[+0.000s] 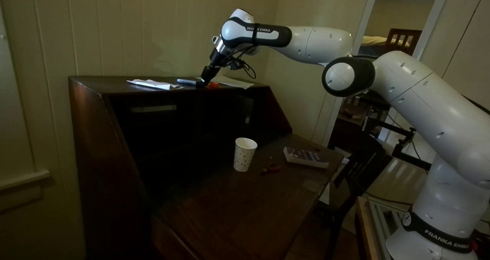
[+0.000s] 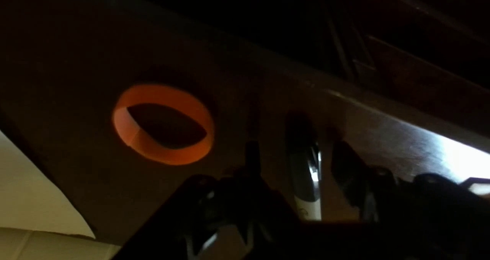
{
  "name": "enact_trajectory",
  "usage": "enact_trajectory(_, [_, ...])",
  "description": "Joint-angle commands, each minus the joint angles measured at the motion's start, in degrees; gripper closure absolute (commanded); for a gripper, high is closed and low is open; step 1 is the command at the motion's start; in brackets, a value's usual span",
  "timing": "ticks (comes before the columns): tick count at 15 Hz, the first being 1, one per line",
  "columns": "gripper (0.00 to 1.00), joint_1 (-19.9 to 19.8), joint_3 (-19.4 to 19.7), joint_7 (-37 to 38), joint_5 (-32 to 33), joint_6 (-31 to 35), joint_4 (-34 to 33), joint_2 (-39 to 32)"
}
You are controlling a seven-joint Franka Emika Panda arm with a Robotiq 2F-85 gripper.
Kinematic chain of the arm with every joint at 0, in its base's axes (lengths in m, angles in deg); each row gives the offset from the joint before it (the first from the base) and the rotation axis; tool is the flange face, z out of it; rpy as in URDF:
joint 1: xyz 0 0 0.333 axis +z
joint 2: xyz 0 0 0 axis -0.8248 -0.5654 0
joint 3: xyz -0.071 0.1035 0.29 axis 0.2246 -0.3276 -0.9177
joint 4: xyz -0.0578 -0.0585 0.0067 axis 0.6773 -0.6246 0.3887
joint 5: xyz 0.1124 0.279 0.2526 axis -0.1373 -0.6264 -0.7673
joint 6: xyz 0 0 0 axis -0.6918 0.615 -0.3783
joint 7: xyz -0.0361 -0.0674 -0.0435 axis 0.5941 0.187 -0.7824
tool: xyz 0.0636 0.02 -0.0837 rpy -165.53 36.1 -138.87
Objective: Pick up the marker from the top of the shelf and put it inside the white cup.
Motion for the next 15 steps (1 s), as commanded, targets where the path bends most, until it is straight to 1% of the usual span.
enact_trajectory(1, [0.79, 0.71, 0.71, -0.04, 1.06, -1.71, -0.22, 0.52])
enact_trajectory(3, [0.93, 1.27, 0.83, 0.40, 1.21, -3.64, 0.09, 1.75])
enact_trajectory(4, [0.99, 1.54, 0.73, 0.65, 1.06, -5.14, 0.38, 2.65])
enact_trajectory(6, [0.95, 2.27, 0.80, 1.70, 1.01, -8.47, 1.07, 4.77])
enact_trajectory(9, [0.95, 4.01, 1.53, 1.64, 2.24, -14.75, 2.51, 10.28])
enact_trajectory(10, [0.95, 4.77, 2.14, 1.40, 3.39, -17.82, 3.17, 12.59])
enact_trajectory(15, [0.95, 11.41, 6.95, 3.36, 14.05, -34.02, 4.92, 21.46])
